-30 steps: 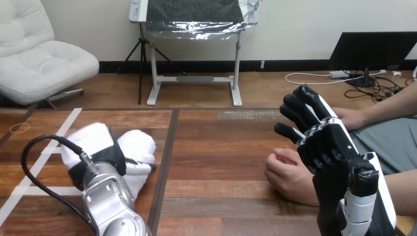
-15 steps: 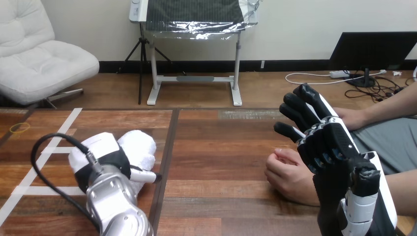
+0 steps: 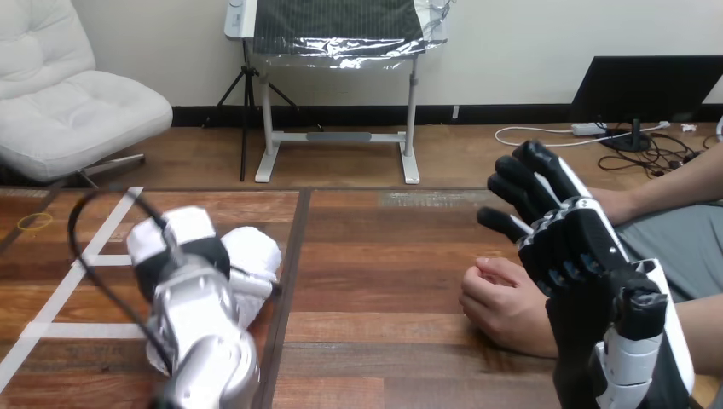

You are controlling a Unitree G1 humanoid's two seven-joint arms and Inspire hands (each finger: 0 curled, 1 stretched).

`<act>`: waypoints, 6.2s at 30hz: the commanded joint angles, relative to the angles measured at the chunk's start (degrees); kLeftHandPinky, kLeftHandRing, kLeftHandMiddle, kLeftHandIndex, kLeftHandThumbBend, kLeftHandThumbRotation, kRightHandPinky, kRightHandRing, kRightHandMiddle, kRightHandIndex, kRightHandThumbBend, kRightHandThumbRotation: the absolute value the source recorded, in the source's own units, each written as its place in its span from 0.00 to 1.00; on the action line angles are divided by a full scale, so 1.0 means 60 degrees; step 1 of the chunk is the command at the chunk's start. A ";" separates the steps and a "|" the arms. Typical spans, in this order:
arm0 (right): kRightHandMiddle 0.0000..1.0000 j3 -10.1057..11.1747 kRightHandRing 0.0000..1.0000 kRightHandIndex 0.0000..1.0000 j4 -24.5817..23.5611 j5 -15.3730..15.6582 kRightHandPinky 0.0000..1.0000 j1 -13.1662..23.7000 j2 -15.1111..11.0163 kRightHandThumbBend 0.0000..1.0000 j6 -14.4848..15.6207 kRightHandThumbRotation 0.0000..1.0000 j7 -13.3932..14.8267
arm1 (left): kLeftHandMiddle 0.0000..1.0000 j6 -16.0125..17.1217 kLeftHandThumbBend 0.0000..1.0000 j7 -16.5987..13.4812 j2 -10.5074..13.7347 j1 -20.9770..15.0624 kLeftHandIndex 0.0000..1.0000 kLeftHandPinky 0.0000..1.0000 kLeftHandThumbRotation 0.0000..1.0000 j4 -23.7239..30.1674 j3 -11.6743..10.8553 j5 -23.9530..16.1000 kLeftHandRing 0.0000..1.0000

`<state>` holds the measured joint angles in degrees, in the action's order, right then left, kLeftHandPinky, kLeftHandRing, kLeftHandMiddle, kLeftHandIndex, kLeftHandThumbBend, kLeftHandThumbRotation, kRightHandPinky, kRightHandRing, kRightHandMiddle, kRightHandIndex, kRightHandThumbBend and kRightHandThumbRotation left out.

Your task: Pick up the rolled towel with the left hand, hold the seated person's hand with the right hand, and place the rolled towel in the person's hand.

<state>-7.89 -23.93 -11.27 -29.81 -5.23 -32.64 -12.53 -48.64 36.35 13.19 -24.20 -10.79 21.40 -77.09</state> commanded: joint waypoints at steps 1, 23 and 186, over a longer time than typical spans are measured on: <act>0.89 0.0063 0.90 0.91 -0.0477 0.0018 0.83 0.0372 0.0086 0.85 -0.0096 1.00 0.0065 | 0.76 0.0104 0.85 0.0136 -0.0038 -0.0767 0.77 0.52 0.56 -0.0786 0.0271 0.0165 0.72; 0.89 0.0036 0.90 0.90 -0.0643 -0.0043 0.81 0.0267 0.0080 0.87 -0.0120 1.00 0.0147 | 0.37 -0.0236 0.74 -0.0269 -0.0140 -0.1879 0.53 0.15 0.18 -0.2271 0.0245 0.1417 0.26; 0.88 0.0371 0.89 0.90 -0.0180 0.0041 0.79 0.0610 0.0014 0.80 0.0014 1.00 0.0115 | 0.35 0.6036 0.60 -0.7371 -0.1453 0.4351 0.40 0.22 0.00 0.7456 -0.3501 0.8763 0.28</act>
<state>-6.45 -24.75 -11.04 -28.99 -5.33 -32.61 -11.98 -14.73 -6.49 5.26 5.72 33.41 0.86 -24.92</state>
